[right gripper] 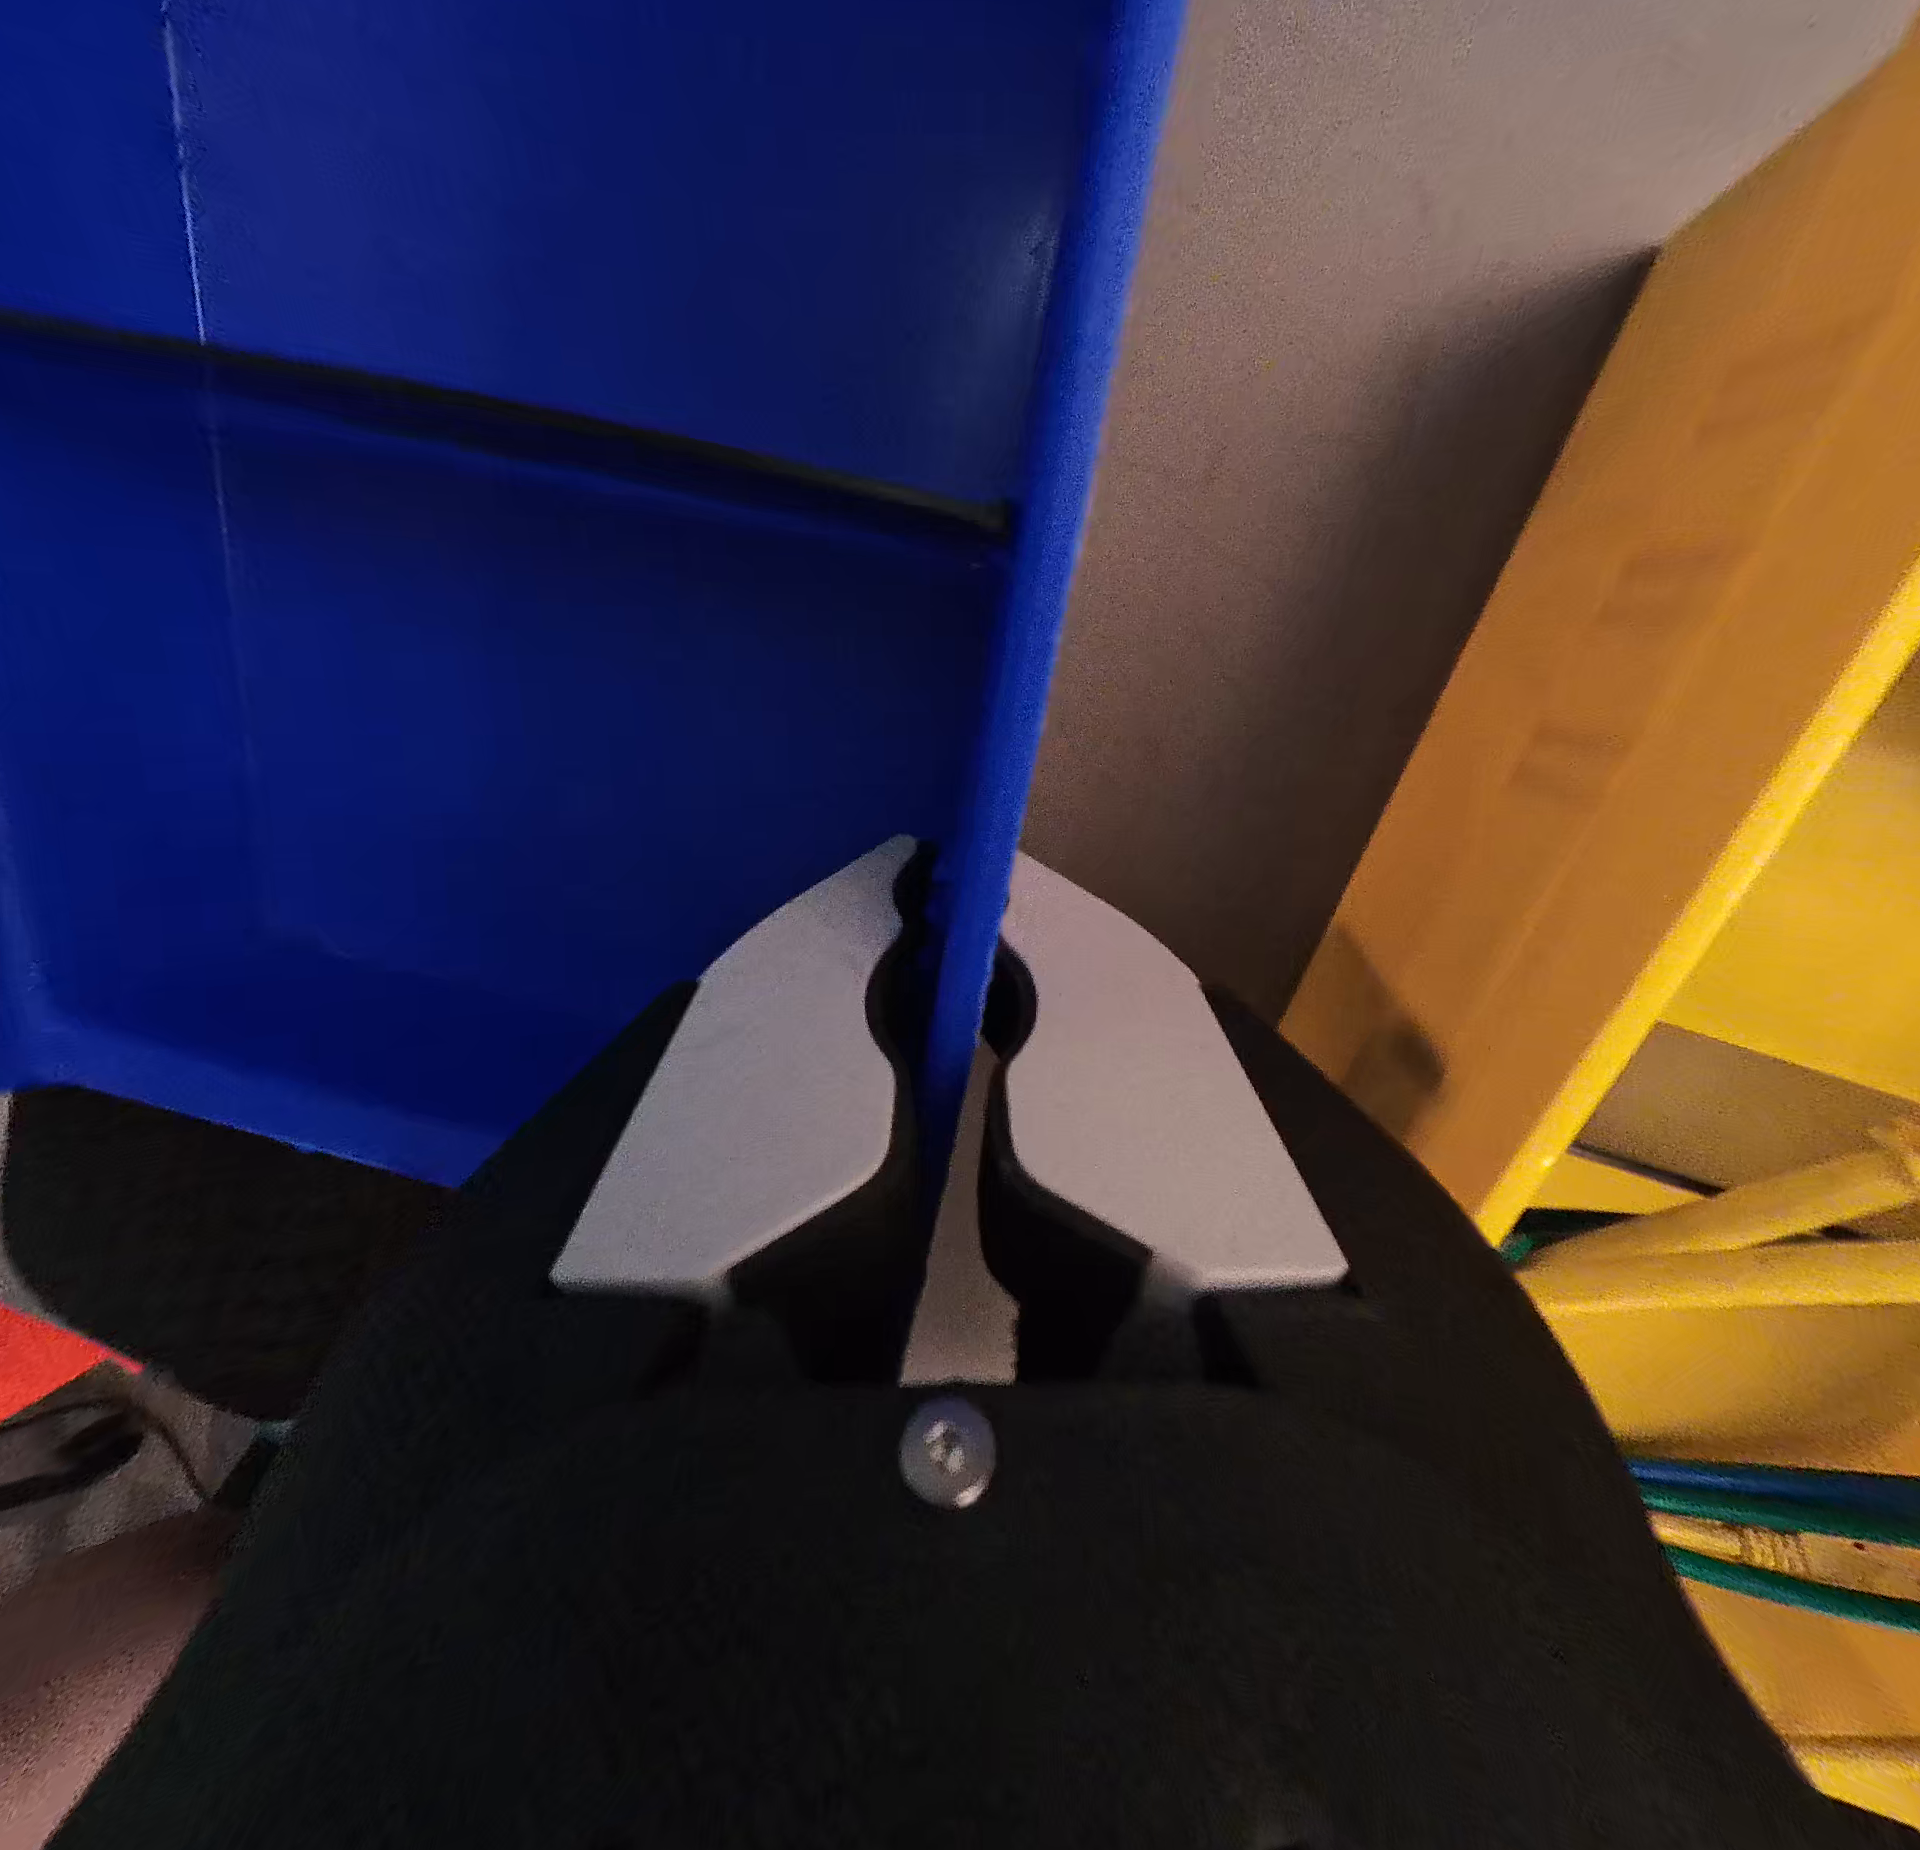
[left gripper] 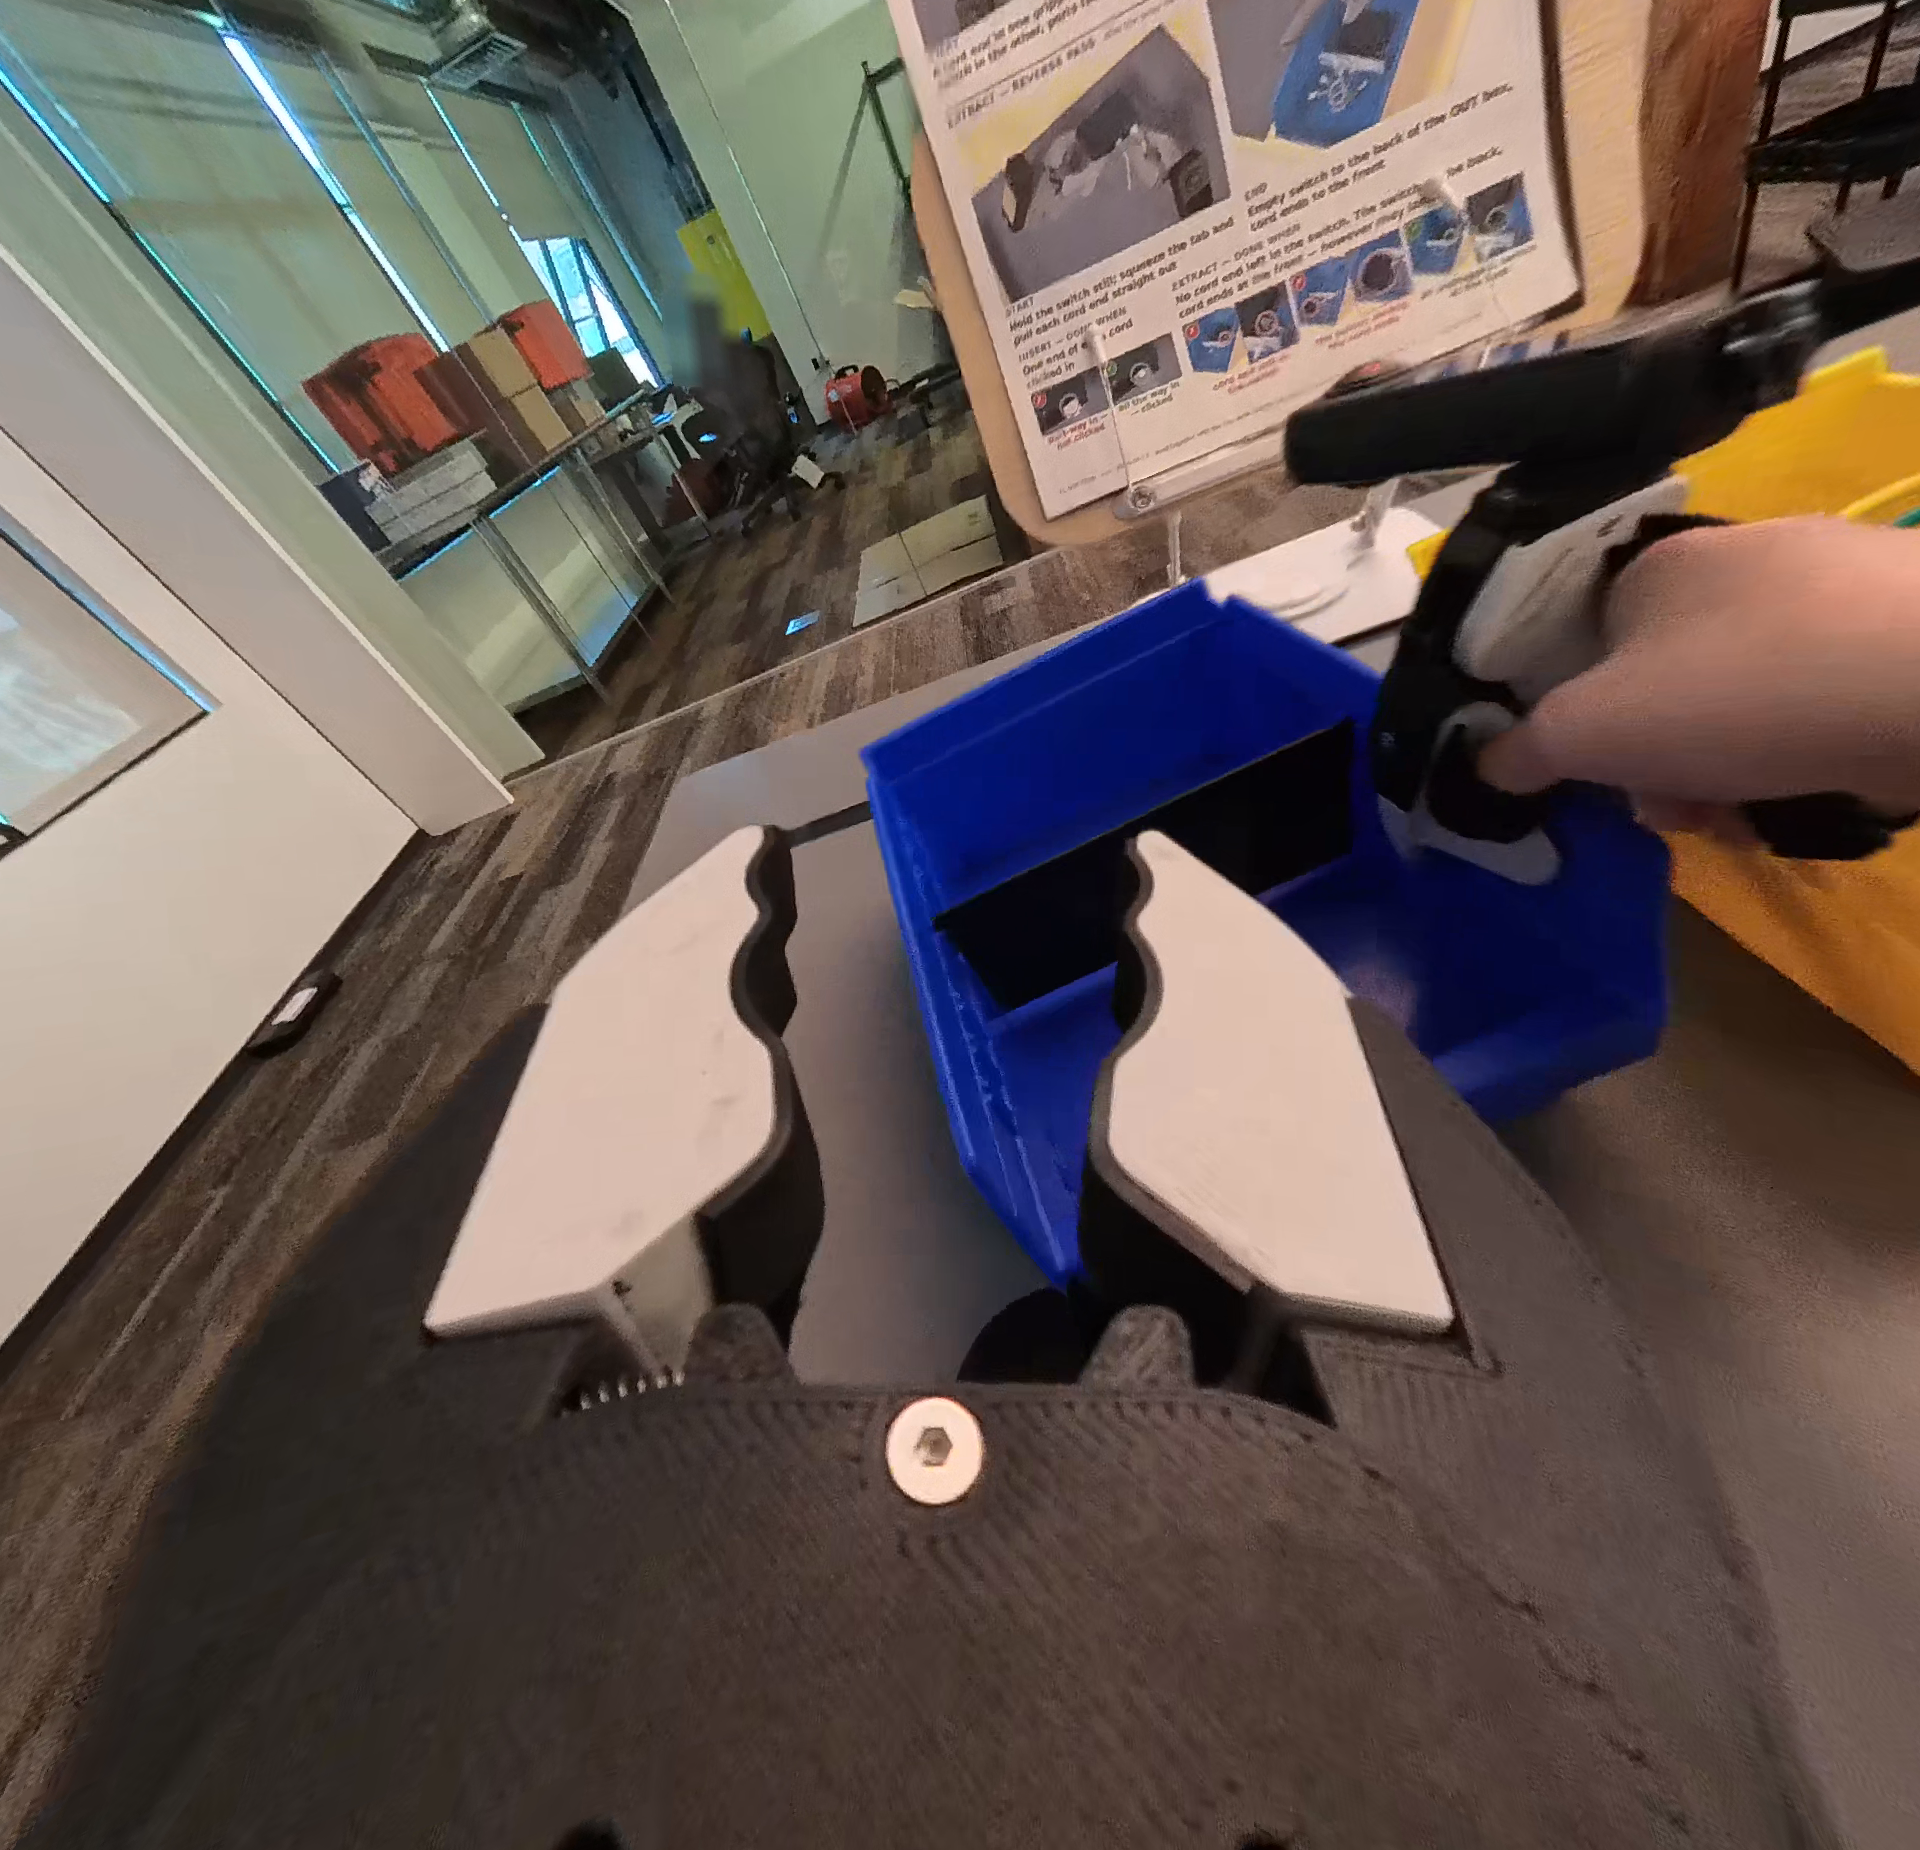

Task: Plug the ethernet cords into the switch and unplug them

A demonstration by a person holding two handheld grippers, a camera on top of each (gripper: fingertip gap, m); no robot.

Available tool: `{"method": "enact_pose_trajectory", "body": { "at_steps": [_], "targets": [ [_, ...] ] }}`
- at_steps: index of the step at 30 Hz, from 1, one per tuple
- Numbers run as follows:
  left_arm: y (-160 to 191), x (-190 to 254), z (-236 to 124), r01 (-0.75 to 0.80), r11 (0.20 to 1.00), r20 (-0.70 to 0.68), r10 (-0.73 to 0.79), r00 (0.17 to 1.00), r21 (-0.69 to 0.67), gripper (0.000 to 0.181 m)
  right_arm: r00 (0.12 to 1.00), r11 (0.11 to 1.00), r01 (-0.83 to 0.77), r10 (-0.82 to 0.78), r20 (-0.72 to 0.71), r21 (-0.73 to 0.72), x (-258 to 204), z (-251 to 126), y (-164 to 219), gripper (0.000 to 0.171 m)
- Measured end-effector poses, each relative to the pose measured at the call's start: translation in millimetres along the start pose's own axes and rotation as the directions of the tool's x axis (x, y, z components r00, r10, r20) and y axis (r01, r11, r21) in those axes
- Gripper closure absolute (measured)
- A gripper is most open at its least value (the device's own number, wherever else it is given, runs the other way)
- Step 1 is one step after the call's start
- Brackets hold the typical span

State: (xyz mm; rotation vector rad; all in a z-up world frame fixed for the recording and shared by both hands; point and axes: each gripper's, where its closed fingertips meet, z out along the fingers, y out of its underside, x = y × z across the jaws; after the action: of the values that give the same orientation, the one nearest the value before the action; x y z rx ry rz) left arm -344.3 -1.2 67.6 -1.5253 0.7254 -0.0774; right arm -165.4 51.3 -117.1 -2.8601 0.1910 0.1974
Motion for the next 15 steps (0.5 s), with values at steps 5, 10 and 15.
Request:
{"method": "enact_pose_trajectory", "body": {
  "at_steps": [5, 10, 15],
  "targets": [
    [-33, 21, -40, -0.029, 0.997, -0.025, 0.031, 0.999, 0.065, 0.117, 0.995, 0.995, 0.036, -0.028, 0.092, -0.091, -18, -23, -9, 0.165],
    [-68, 48, -85, -0.043, 0.979, -0.052, 0.055, 0.997, 0.201, 0.126, 0.97, 0.985, 0.148, -0.127, 0.208, -0.085, -10, -98, -24, 0.166],
    [-47, 110, -51, 0.256, 0.966, -0.45, -0.241, 0.86, -0.028, 0.12, 0.962, 0.982, 0.13, -0.159, 0.223, 0.14, 81, -222, -29, 0.165]
  ]
}}
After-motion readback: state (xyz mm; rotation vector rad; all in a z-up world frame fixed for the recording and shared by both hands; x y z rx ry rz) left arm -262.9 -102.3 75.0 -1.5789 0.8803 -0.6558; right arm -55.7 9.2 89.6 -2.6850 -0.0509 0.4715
